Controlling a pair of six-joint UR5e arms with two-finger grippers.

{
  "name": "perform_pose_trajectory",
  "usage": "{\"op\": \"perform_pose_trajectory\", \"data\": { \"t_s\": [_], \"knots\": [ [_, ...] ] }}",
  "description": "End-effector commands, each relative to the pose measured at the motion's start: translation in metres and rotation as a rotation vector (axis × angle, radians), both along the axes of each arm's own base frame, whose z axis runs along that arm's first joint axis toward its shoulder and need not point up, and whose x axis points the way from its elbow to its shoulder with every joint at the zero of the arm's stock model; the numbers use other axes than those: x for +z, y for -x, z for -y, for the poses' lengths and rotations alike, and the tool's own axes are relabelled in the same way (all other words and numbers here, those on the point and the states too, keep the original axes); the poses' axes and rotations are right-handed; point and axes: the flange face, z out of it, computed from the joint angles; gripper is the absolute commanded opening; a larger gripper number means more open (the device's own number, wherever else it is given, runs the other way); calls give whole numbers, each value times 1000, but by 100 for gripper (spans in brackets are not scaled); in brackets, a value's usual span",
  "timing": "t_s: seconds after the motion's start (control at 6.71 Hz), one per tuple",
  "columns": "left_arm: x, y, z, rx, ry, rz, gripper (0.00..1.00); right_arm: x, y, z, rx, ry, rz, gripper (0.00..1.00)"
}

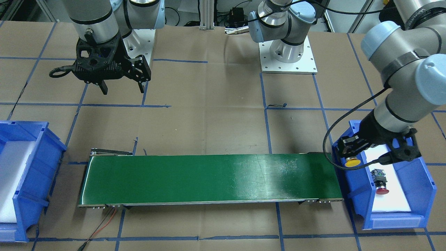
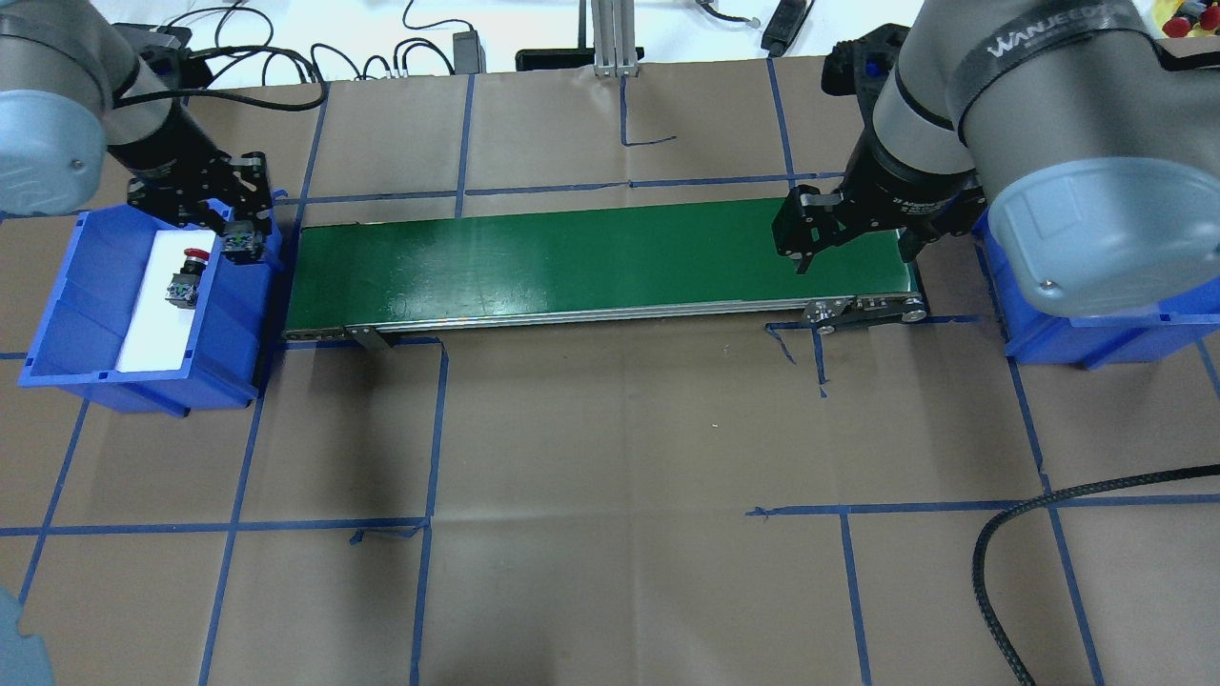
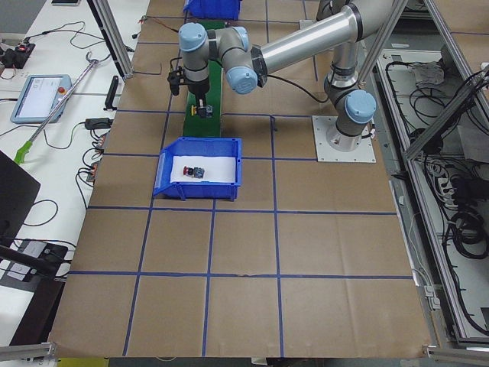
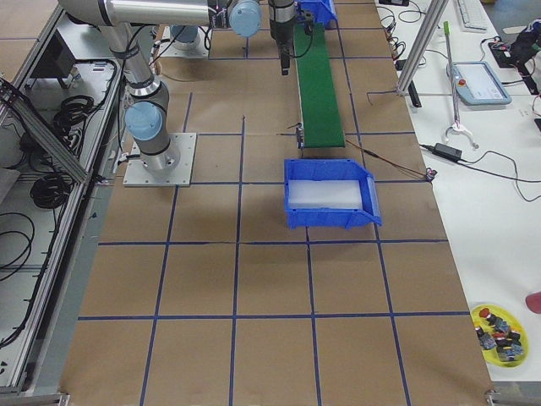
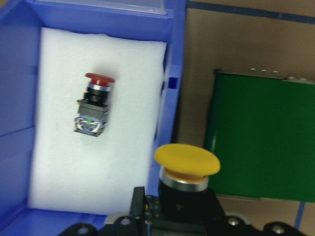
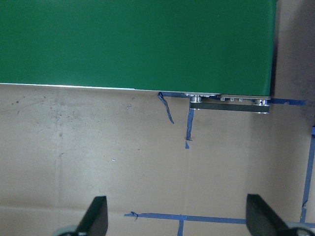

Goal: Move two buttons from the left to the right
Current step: 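Carry the yellow button with the left gripper onto the conveyor belt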

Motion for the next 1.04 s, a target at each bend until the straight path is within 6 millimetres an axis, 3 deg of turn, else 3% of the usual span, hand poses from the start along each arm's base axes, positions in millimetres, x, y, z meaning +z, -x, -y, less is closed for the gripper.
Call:
{"op": "perform_pose_trajectory", "data": {
  "t_s": [0.0,0.3,0.45,0.6,0.89],
  "knots": [
    [-25,69,1,-19,-30,-8,5,-1,0,0,-5,-4,-1,100],
    [-69,101,13,-58,-26,-4,5,-1,0,-1,-4,-8,-2,100],
    [-103,103,22,-82,0,6,5,-1,0,-1,-4,-9,-2,100],
    [-119,103,26,-99,31,11,5,-1,0,-1,-4,-11,-2,100],
    [-108,99,26,-105,50,21,5,-2,0,-1,-4,-14,-2,100]
  ]
}}
